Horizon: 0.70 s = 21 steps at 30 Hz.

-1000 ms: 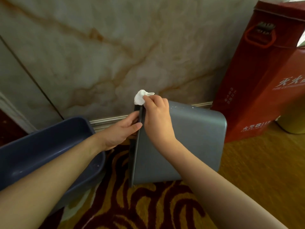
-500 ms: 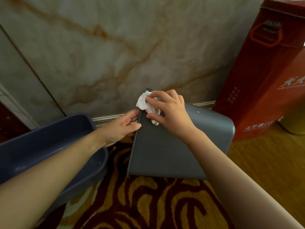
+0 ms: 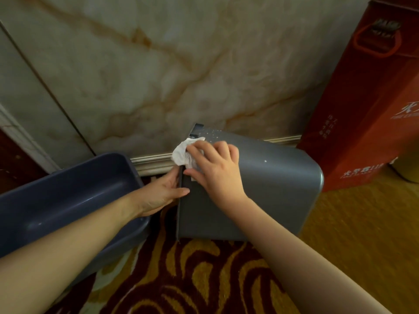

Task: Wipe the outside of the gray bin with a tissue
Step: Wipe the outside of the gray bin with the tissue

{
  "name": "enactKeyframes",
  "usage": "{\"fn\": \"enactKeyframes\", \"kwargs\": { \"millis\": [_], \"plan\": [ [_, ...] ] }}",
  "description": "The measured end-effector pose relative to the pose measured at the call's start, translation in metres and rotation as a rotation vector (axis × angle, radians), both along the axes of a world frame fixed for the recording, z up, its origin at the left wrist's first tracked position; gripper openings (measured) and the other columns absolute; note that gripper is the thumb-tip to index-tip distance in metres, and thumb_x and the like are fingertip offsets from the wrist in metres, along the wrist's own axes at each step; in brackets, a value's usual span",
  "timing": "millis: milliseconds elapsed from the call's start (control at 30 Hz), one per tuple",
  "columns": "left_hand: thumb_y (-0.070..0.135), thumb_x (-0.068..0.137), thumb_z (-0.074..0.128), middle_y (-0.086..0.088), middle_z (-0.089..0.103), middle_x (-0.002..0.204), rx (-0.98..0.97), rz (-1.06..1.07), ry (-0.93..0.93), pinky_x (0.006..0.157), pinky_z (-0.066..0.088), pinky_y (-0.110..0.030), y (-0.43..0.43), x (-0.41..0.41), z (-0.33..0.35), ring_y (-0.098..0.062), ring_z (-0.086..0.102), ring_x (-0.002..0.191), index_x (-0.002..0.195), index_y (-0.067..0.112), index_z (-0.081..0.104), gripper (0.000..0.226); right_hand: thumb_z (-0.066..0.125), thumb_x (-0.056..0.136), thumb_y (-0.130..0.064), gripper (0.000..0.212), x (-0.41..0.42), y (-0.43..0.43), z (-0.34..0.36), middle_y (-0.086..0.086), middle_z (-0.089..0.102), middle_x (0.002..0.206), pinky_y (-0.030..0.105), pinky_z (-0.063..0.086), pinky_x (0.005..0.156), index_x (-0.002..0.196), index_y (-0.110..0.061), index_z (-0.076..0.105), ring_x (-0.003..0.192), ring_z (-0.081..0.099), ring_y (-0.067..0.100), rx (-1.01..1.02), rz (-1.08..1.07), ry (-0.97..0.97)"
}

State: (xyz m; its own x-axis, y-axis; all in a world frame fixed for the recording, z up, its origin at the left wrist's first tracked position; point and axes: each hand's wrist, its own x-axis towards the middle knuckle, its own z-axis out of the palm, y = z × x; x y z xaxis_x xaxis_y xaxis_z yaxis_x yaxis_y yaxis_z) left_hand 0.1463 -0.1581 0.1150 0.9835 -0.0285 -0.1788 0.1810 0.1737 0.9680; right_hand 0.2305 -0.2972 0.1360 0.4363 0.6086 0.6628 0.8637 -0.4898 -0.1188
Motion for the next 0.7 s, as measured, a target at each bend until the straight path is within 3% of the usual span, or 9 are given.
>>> {"fn": "enactKeyframes", "kwargs": {
  "millis": [133, 200, 300, 367, 400, 467, 533, 600, 700],
  "plan": [
    [-0.012, 0.087, 0.047, 0.030, 0.065, 0.113, 0.015, -0.058, 0.050, 0.081, 0.051, -0.016, 0.002, -0.007, -0.003, 0.008, 0.057, 0.110, 0.123, 0.047, 0.037, 0.070, 0.068, 0.076, -0.042, 0.044, -0.007, 0.004, -0.007, -0.003, 0.065, 0.109, 0.036, 0.035, 0.080, 0.112, -0.017, 0.063, 0.082, 0.055, 0.026, 0.017, -0.036, -0.006],
    [-0.006, 0.086, 0.052, 0.024, 0.068, 0.110, -0.006, -0.059, 0.063, 0.078, 0.052, -0.016, 0.007, -0.006, 0.005, 0.007, 0.060, 0.105, 0.126, 0.041, 0.042, 0.062, 0.068, 0.076, -0.041, 0.043, -0.008, 0.003, -0.009, -0.004, 0.065, 0.108, 0.034, 0.031, 0.081, 0.111, -0.017, 0.063, 0.081, 0.055, 0.026, 0.022, -0.047, -0.044],
    [0.030, 0.077, 0.068, 0.003, 0.072, 0.103, -0.217, -0.018, 0.029, 0.070, 0.056, -0.023, 0.019, 0.002, 0.030, -0.008, 0.068, 0.090, 0.120, 0.025, 0.059, 0.045, 0.069, 0.077, -0.039, 0.040, -0.009, 0.002, -0.011, -0.005, 0.066, 0.104, 0.033, 0.030, 0.081, 0.109, -0.016, 0.064, 0.078, 0.056, 0.025, 0.026, -0.054, -0.107],
    [0.061, 0.080, 0.048, -0.002, 0.073, 0.103, -0.218, 0.019, 0.076, 0.070, 0.057, -0.026, 0.022, 0.012, 0.047, -0.013, 0.070, 0.089, 0.118, 0.018, 0.060, 0.059, 0.066, 0.080, -0.039, 0.038, -0.012, 0.000, -0.015, -0.005, 0.067, 0.104, 0.033, 0.031, 0.082, 0.110, -0.015, 0.065, 0.080, 0.054, 0.022, 0.015, -0.053, -0.161],
    [0.066, 0.083, 0.034, -0.003, 0.074, 0.098, -0.175, 0.064, 0.122, 0.067, 0.058, -0.026, 0.021, 0.017, 0.052, -0.014, 0.071, 0.085, 0.114, 0.014, 0.062, 0.067, 0.063, 0.082, -0.039, 0.037, -0.013, -0.001, -0.017, -0.005, 0.067, 0.105, 0.034, 0.032, 0.082, 0.110, -0.015, 0.065, 0.083, 0.051, 0.020, 0.015, -0.049, -0.191],
    [0.061, 0.091, 0.023, -0.006, 0.076, 0.079, -0.133, 0.151, 0.195, 0.055, 0.056, -0.022, 0.016, 0.027, 0.054, -0.015, 0.071, 0.067, 0.100, 0.006, 0.063, 0.069, 0.058, 0.086, -0.036, 0.034, -0.015, -0.004, -0.022, -0.004, 0.068, 0.106, 0.035, 0.033, 0.083, 0.111, -0.015, 0.066, 0.087, 0.042, 0.018, 0.033, -0.030, -0.243],
    [0.047, 0.097, 0.028, -0.006, 0.073, 0.064, -0.141, 0.212, 0.230, 0.048, 0.054, -0.021, 0.008, 0.033, 0.058, -0.015, 0.069, 0.054, 0.089, 0.005, 0.061, 0.054, 0.060, 0.088, -0.028, 0.027, -0.015, -0.008, -0.026, -0.003, 0.069, 0.107, 0.035, 0.034, 0.082, 0.111, -0.015, 0.066, 0.086, 0.040, 0.017, 0.065, -0.008, -0.293],
    [0.029, 0.099, 0.033, -0.003, 0.071, 0.057, -0.107, 0.254, 0.238, 0.045, 0.053, -0.019, 0.002, 0.037, 0.061, -0.012, 0.066, 0.048, 0.085, 0.008, 0.060, 0.037, 0.063, 0.085, -0.015, 0.027, -0.016, -0.015, -0.030, -0.004, 0.066, 0.112, 0.036, 0.034, 0.082, 0.112, -0.015, 0.066, 0.085, 0.040, 0.017, 0.064, 0.020, -0.339],
    [0.018, 0.099, 0.035, 0.000, 0.069, 0.049, -0.072, 0.287, 0.235, 0.041, 0.051, -0.018, 0.000, 0.040, 0.064, -0.008, 0.064, 0.042, 0.080, 0.011, 0.059, 0.031, 0.063, 0.082, -0.009, 0.034, -0.011, -0.037, -0.035, -0.005, 0.067, 0.114, 0.036, 0.032, 0.084, 0.115, -0.017, 0.065, 0.086, 0.041, 0.019, 0.007, 0.029, -0.365]
  ]
}}
